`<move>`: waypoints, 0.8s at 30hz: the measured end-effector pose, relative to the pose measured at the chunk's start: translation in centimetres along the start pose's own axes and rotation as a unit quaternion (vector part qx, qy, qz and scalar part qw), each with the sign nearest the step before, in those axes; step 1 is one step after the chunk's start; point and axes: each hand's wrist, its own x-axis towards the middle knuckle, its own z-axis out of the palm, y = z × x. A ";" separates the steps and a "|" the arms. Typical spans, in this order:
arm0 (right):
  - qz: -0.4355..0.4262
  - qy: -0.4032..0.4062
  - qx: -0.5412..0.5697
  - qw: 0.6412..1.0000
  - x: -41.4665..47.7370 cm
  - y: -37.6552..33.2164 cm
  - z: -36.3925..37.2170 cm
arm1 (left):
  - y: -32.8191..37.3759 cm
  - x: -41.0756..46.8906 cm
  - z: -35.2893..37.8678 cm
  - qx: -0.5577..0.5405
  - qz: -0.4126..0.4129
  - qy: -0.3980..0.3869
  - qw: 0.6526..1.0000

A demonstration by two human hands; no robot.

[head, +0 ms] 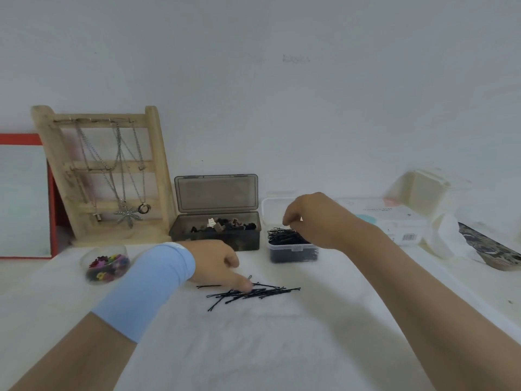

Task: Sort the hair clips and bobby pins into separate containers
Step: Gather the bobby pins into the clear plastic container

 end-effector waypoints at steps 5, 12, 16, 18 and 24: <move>-0.072 -0.208 -0.042 0.975 -1.7 -4.3 0.3 | 1.3 -0.2 0.8 0.031 0.061 -0.017 0.997; -0.077 -0.249 -0.138 0.955 -2.0 -5.1 2.7 | 1.5 -0.3 0.5 -0.014 0.096 -0.008 0.995; -0.078 -0.230 -0.066 0.968 -2.2 -5.0 2.9 | -0.4 -0.8 -0.2 0.061 -0.031 -0.045 0.997; -0.089 -0.210 -0.034 0.973 -2.1 -5.4 3.2 | -0.8 -0.5 0.1 0.033 -0.030 -0.048 0.998; -0.063 -0.235 -0.086 0.966 -2.3 -5.3 2.6 | -1.3 0.2 0.5 -0.079 0.032 -0.015 0.996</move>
